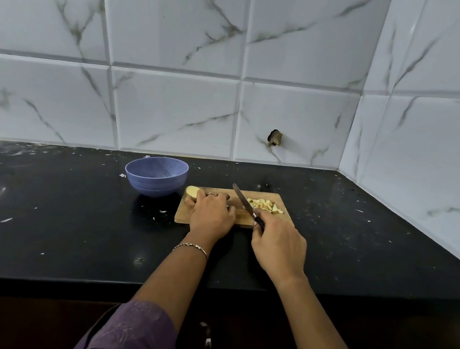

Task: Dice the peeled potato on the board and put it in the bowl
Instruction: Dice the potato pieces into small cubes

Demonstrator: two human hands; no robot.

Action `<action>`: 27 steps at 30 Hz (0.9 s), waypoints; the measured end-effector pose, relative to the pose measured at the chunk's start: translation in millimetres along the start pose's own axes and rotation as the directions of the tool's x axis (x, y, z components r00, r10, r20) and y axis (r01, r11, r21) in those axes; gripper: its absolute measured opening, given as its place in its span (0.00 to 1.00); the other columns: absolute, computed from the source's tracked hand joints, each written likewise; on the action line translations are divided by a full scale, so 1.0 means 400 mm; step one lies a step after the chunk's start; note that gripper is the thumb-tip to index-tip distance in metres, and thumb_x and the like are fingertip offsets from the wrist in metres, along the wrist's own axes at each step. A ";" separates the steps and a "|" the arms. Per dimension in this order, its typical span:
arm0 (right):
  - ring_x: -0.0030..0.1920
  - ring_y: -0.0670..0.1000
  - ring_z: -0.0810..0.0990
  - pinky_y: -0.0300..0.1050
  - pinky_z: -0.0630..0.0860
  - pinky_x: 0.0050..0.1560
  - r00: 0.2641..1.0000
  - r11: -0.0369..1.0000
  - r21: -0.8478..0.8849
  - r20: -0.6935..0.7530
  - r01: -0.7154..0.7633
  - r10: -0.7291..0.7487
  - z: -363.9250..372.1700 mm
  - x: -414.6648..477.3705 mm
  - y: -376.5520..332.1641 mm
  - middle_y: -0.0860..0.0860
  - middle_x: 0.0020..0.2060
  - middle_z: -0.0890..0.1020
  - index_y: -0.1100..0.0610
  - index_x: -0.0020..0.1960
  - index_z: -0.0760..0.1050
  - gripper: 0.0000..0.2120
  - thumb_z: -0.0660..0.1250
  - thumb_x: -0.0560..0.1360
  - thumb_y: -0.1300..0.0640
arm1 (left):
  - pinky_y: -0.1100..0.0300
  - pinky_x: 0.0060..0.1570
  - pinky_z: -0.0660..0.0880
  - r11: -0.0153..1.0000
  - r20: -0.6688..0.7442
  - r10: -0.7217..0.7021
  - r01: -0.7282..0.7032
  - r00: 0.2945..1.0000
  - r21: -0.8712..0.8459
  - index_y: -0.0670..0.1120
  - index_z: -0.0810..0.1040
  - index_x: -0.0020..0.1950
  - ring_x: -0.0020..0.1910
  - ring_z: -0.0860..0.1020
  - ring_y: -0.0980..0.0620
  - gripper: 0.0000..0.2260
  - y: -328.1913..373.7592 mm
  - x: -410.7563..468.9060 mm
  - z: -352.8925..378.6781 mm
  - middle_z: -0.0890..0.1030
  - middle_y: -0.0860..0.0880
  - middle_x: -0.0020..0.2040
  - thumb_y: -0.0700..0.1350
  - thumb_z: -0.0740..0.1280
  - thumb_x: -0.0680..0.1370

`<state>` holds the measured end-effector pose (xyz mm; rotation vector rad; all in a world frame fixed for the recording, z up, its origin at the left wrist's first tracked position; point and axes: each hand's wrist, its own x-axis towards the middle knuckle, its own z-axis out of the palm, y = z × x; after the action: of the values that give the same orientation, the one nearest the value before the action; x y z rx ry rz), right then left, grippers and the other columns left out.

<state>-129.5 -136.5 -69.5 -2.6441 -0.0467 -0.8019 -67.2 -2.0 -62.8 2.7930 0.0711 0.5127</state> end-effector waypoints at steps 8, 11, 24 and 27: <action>0.49 0.47 0.80 0.41 0.69 0.39 1.000 1.000 0.025 0.014 -0.015 0.015 0.001 -0.001 0.004 0.44 0.50 0.80 0.42 0.68 0.73 0.16 0.63 0.81 0.50 | 0.50 0.63 0.59 0.998 -0.020 0.019 -0.020 1.000 -0.065 0.52 0.80 0.63 0.69 0.63 0.47 0.15 0.002 -0.009 -0.010 0.76 0.48 0.64 0.53 0.63 0.79; 0.49 0.47 0.80 0.41 0.71 0.40 1.000 1.000 0.029 0.021 -0.009 0.009 -0.005 -0.003 0.002 0.44 0.50 0.80 0.42 0.68 0.73 0.16 0.63 0.81 0.50 | 0.45 0.65 0.58 0.999 -0.041 0.013 -0.014 0.999 -0.035 0.54 0.81 0.59 0.68 0.65 0.47 0.12 0.003 -0.012 -0.011 0.77 0.49 0.61 0.54 0.64 0.78; 0.41 0.45 0.80 0.43 0.78 0.40 0.996 0.993 -0.070 0.016 0.090 -0.089 0.006 -0.010 -0.010 0.44 0.43 0.82 0.44 0.64 0.76 0.14 0.62 0.80 0.52 | 0.45 0.61 0.59 1.000 -0.107 0.027 -0.027 0.994 0.010 0.52 0.81 0.54 0.63 0.70 0.47 0.11 -0.002 -0.007 0.002 0.80 0.50 0.56 0.54 0.63 0.79; 0.42 0.47 0.81 0.43 0.79 0.40 0.992 0.986 -0.112 0.043 0.125 -0.121 0.010 -0.008 -0.014 0.45 0.44 0.82 0.45 0.63 0.76 0.14 0.63 0.79 0.55 | 0.44 0.62 0.58 1.000 -0.109 0.025 -0.025 0.994 0.000 0.52 0.82 0.55 0.63 0.70 0.47 0.11 -0.001 -0.008 0.003 0.80 0.49 0.56 0.54 0.64 0.79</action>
<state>-130.9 -129.4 -72.5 -2.7861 -0.1800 -0.8189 -69.8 -2.4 -65.1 2.7663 0.0589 0.6711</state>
